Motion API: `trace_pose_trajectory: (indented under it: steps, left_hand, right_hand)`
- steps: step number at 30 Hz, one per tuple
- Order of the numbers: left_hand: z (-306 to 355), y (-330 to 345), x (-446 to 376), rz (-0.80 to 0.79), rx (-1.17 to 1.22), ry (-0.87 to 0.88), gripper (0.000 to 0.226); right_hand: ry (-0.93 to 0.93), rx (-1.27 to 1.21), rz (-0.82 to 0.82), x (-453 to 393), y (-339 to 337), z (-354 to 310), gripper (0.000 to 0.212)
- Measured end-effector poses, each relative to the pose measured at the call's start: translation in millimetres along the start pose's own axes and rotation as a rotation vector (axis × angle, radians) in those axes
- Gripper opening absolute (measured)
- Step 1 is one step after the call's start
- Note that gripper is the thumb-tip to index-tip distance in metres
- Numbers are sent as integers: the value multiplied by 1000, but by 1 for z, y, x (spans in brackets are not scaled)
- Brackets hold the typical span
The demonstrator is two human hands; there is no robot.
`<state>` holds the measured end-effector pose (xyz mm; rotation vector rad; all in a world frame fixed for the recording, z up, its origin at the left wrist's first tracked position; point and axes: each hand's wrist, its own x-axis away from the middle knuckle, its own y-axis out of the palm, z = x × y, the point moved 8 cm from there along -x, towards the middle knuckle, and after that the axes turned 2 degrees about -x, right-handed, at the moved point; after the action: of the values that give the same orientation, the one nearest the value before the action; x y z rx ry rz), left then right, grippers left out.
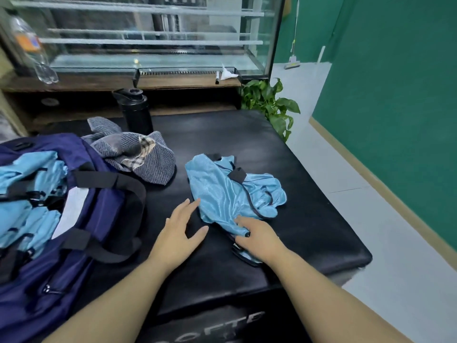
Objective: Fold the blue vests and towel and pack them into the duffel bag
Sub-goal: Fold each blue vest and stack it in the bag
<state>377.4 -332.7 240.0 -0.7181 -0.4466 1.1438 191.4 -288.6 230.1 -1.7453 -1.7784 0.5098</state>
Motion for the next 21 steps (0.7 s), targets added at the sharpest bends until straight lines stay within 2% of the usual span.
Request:
trace_pose_trajectory:
  steps: [4,7,9,12,14,16,21]
  left_hand:
    - [10,7,10,-102,53,6,69]
    - [9,10,26,-187,-39,-39,70]
    - [11,11,35,-208,-100,-31,57]
    - [16,10,47,-212,-116,-5,15]
    - [22,-2,51,-139,-76,16,5]
    - [31,-24,54,-22,-47,50,12]
    - [65,-102,44,208,25,-1,14]
  right_hand:
    - [19,-55,-88,14,3,-10,14]
    - [57,-48,-171,30,9,-17,21]
    - [41,-50,-211,41,16,-24,19]
    - [-42,5,-230,55,23,-42,5]
    - [-90,68,-186,59,19,-53,9]
    - [-92,100,-87,58,6,-60,11]
    - [-50,19,151,50,-30,-85,18]
